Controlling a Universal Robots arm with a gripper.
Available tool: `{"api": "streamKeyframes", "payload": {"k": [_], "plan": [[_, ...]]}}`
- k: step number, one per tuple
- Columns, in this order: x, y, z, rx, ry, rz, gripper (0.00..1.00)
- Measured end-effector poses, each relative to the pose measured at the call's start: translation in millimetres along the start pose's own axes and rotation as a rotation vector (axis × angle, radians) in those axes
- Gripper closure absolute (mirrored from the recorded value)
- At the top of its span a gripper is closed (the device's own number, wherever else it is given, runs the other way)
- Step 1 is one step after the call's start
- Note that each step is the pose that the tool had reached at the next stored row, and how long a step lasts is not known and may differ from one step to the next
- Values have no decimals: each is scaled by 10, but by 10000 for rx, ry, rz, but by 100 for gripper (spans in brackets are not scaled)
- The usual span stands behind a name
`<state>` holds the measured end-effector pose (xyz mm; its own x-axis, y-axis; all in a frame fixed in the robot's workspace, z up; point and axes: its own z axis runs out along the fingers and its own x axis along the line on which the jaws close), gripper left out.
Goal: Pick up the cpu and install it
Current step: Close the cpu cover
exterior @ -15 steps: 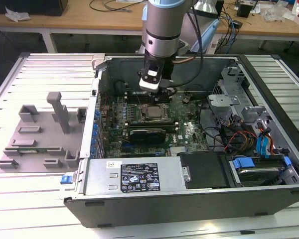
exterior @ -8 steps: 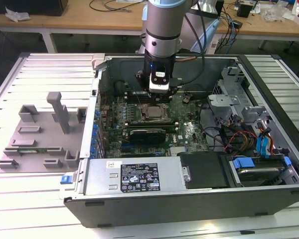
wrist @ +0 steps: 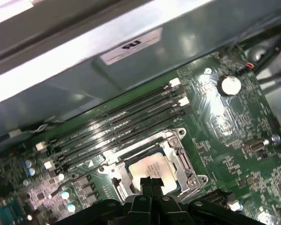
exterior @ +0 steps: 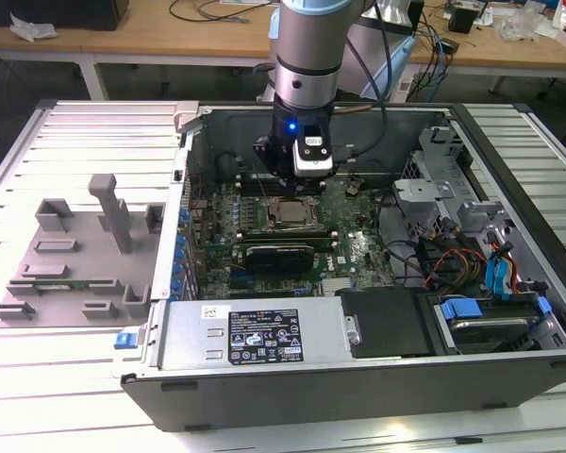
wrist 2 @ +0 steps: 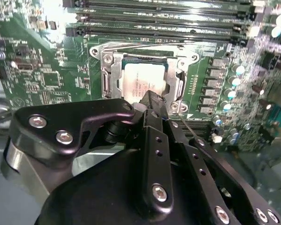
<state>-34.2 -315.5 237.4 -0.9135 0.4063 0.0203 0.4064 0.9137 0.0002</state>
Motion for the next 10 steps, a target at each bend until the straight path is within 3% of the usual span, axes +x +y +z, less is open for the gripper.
{"api": "streamKeyframes", "payload": {"k": [5,10], "plan": [[0,0,0,21,0,-1051,89],[2,1,1,25,-1,-1146,89]]}}
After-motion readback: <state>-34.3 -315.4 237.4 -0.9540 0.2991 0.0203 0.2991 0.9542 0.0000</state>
